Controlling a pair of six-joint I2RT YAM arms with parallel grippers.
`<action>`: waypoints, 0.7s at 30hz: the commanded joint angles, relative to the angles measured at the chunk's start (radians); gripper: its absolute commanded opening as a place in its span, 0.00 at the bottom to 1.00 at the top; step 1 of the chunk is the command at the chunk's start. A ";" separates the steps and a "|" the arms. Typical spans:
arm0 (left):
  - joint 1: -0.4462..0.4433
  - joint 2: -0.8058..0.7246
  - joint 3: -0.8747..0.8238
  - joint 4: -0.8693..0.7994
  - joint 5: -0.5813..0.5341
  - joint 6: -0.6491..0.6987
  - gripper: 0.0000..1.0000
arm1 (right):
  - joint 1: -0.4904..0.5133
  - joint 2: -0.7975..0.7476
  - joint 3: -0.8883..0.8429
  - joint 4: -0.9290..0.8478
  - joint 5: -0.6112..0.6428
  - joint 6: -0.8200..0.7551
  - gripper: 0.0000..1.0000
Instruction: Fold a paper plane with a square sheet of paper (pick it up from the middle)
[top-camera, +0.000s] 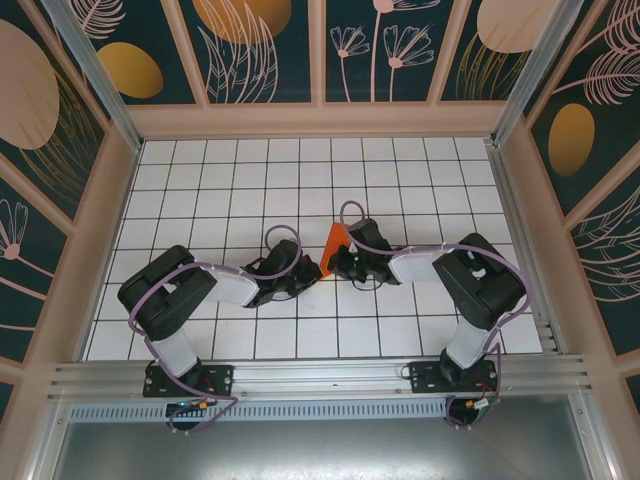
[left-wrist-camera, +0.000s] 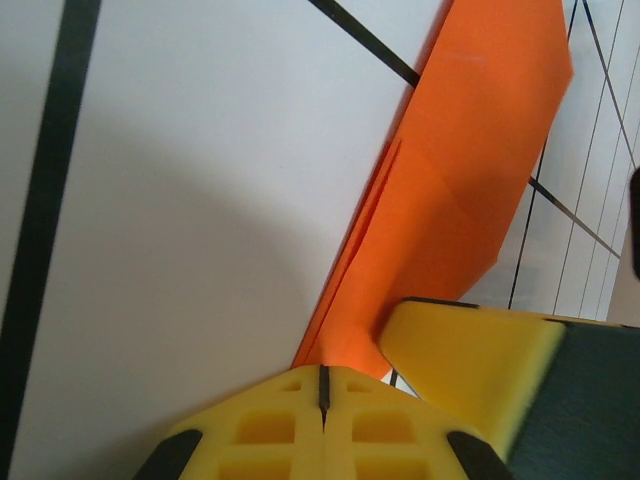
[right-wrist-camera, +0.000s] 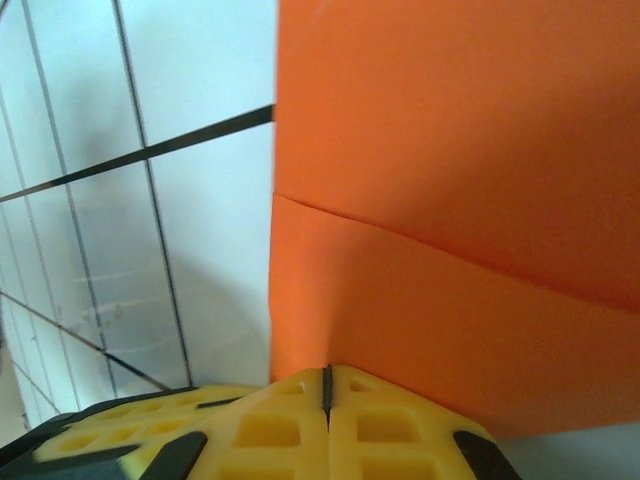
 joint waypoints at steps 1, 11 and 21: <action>-0.005 0.052 -0.033 -0.121 0.024 0.032 0.00 | 0.010 0.025 -0.010 0.001 0.045 0.020 0.00; -0.004 0.055 -0.075 -0.197 -0.014 0.036 0.00 | -0.070 -0.025 -0.051 -0.078 0.137 -0.012 0.00; -0.005 0.036 -0.090 -0.190 -0.003 0.057 0.00 | -0.218 -0.075 -0.124 -0.057 0.120 -0.086 0.00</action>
